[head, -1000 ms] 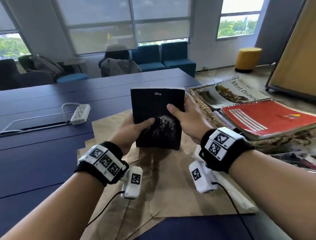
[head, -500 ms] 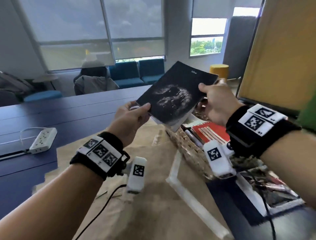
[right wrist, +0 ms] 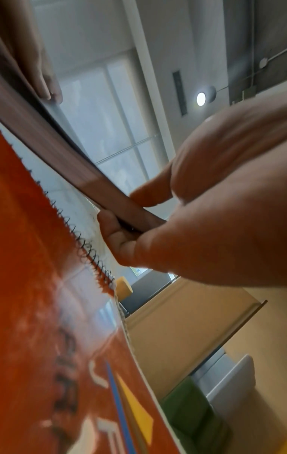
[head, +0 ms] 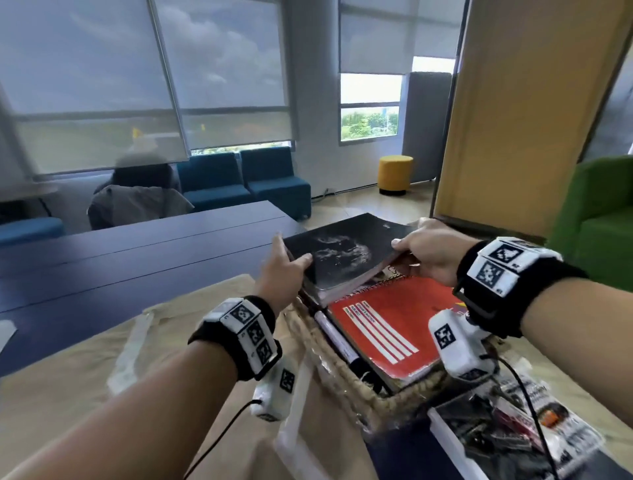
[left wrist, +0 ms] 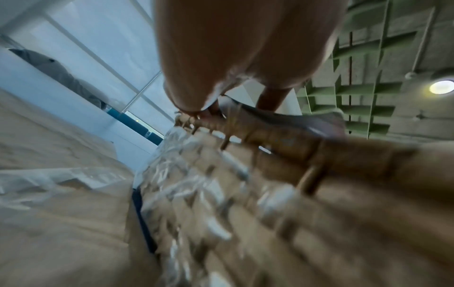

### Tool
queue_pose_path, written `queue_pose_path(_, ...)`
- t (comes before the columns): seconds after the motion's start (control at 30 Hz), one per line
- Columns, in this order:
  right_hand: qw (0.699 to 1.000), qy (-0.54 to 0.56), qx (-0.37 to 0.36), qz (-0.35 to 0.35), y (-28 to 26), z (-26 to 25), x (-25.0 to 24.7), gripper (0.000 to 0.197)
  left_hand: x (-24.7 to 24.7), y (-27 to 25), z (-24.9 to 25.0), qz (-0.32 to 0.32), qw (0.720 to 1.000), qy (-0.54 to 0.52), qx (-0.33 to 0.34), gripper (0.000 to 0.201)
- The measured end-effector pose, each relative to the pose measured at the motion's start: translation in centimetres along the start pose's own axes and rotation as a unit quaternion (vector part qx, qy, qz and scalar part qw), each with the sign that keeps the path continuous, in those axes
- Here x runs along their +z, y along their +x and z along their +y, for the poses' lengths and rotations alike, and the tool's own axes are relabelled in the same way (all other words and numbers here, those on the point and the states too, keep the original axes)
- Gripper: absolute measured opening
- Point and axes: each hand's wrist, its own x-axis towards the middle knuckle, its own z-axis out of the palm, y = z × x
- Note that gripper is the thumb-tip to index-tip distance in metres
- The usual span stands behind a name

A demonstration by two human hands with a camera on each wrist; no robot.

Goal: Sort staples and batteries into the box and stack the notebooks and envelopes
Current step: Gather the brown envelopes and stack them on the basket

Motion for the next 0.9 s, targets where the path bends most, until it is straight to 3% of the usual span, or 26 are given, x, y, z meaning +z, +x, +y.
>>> queue_pose_path(0.1,0.999,-0.001,0.03,-0.015,0.7,0.7,0.0,0.016,0.9,0.4,-1.1,-0.013,0.997,0.066,-0.026,0.09)
queue_pose_path(0.23,0.988,-0.146,0.047,-0.009,1.5,1.3,0.0,0.011,1.4,-0.7,-1.7,-0.048,0.985,0.165,0.005,0.087)
queue_pose_path(0.3,0.975,-0.222,0.034,0.009,1.7,1.3,0.0,0.018,1.2,-0.6,-1.8,-0.075,0.979,0.189,-0.002,0.09)
queue_pose_path(0.37,0.961,-0.274,0.027,0.002,1.8,1.1,0.1,0.038,1.0,-0.7,-1.5,-0.092,0.971,0.222,-0.008,0.091)
queue_pose_path(0.53,0.893,-0.448,-0.044,-0.026,0.9,0.2,0.4,0.067,0.9,-1.0,-1.1,-0.104,0.964,0.246,-0.002,0.087)
queue_pose_path(0.73,0.805,-0.577,-0.072,-0.114,-1.3,-0.9,2.0,0.069,0.6,-1.2,-1.2,-0.14,0.943,0.301,0.014,0.092)
queue_pose_path(0.9,0.737,-0.661,-0.057,-0.133,-1.0,-2.1,3.0,0.064,0.0,-0.8,-1.6,-0.18,0.937,0.299,0.021,0.116)
